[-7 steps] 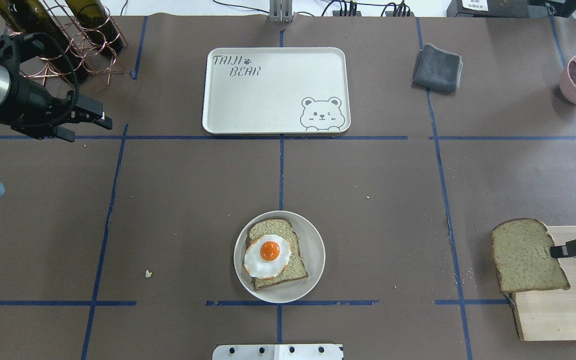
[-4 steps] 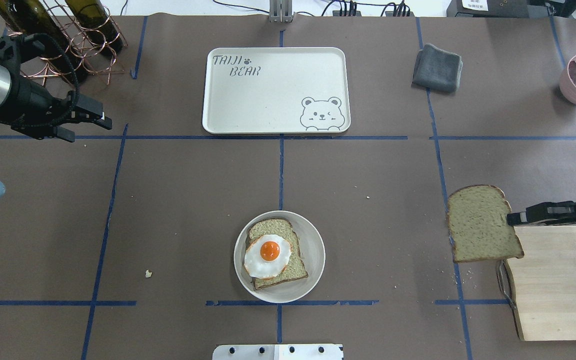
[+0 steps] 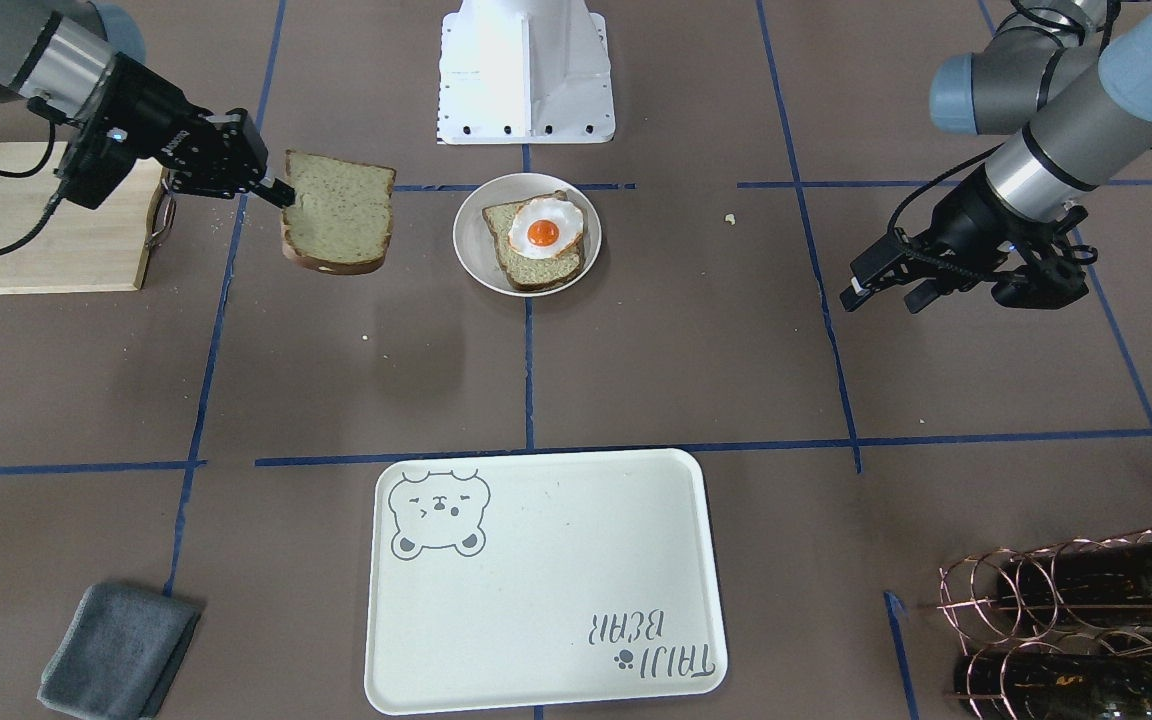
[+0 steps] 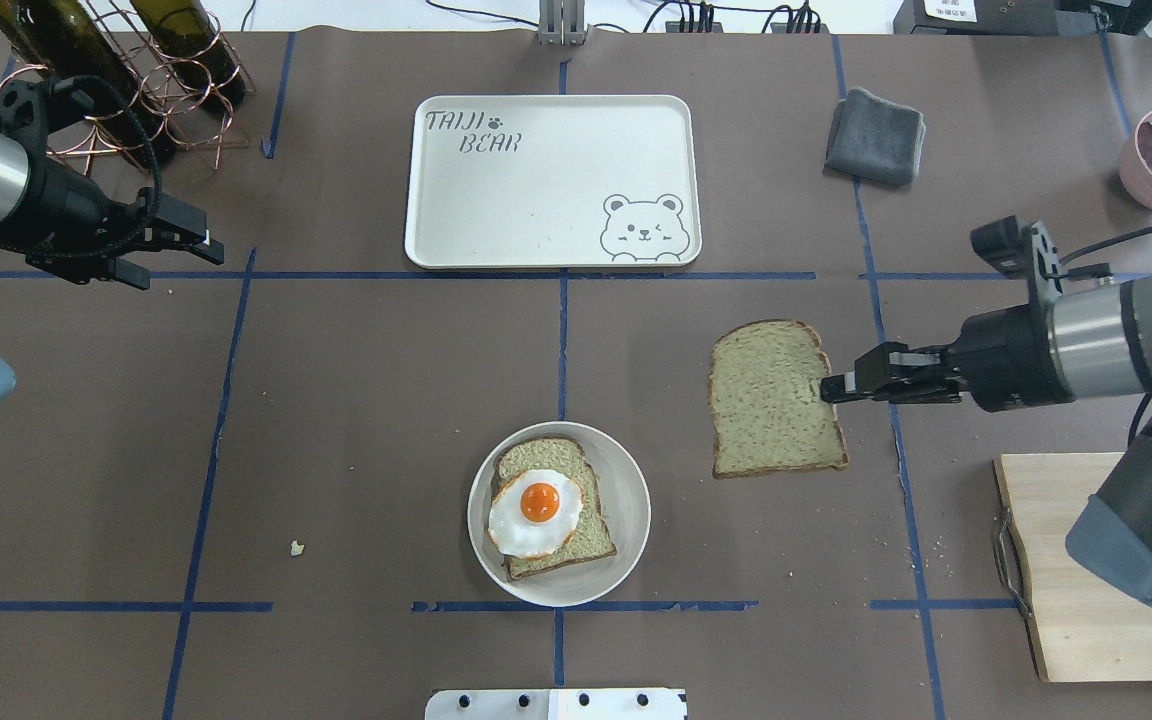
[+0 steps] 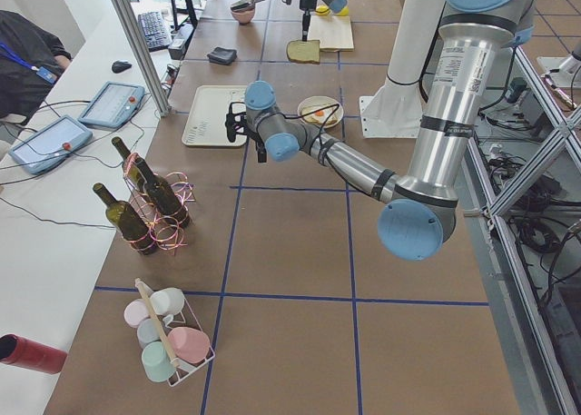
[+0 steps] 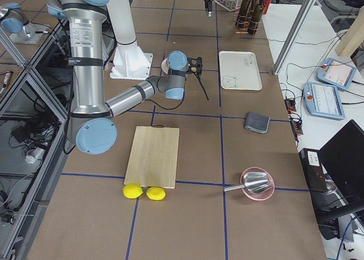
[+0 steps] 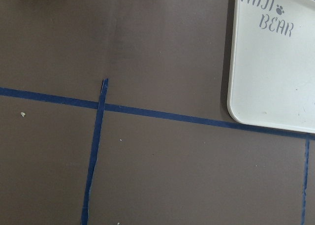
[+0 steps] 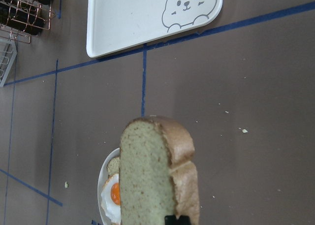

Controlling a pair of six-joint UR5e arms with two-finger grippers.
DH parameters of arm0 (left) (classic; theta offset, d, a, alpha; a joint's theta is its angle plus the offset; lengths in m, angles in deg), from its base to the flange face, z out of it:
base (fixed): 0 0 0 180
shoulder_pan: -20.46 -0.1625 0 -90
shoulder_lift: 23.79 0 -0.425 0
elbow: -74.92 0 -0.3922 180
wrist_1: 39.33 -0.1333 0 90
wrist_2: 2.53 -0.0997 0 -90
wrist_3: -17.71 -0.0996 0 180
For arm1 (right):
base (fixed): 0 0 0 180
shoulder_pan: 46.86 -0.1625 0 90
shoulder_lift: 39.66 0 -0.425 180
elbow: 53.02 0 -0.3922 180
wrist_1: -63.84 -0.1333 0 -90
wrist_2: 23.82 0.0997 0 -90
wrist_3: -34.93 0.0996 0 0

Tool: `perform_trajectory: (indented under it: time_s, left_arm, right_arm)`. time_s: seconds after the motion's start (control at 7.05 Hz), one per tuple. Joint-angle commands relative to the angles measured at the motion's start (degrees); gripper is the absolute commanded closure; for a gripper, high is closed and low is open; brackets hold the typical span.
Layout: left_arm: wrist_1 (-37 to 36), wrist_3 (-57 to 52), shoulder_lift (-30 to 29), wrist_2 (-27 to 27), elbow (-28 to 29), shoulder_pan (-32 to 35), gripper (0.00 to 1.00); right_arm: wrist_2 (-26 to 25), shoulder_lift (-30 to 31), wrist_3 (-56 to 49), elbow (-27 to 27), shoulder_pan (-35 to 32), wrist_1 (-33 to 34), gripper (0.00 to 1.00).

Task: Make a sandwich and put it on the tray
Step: 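Lift the bread slice with the right gripper and carry it toward the plate, then lay the bread slice on top of the egg toast and open the right gripper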

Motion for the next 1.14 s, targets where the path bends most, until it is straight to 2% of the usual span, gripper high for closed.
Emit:
perform_trajectory:
  time_s: [0.0,0.28,0.57,0.71,0.99]
  left_arm:
    - [0.0,0.0,0.0,0.0,0.7,0.0,0.00]
    - [0.1,0.0,0.0,0.0,1.4,0.0,0.00]
    - [1.1,0.0,0.2,-0.3,2.1,0.0,0.00]
    - [2.4,0.0,0.3,-0.3,3.2,0.0,0.00]
    - [4.6,0.1,0.5,-0.4,4.8,0.0,0.00]
  right_arm:
    - [-14.9,-5.4,0.3,-0.6,14.1,3.5,1.00]
    - [-22.7,-8.1,0.3,-1.1,21.2,6.7,1.00]
    - [-27.3,-12.9,0.3,-5.0,24.6,7.5,1.00]
    - [-27.9,-16.2,0.2,-6.0,25.1,11.2,1.00]
    - [-28.0,-16.6,-0.1,-6.2,24.6,13.8,1.00]
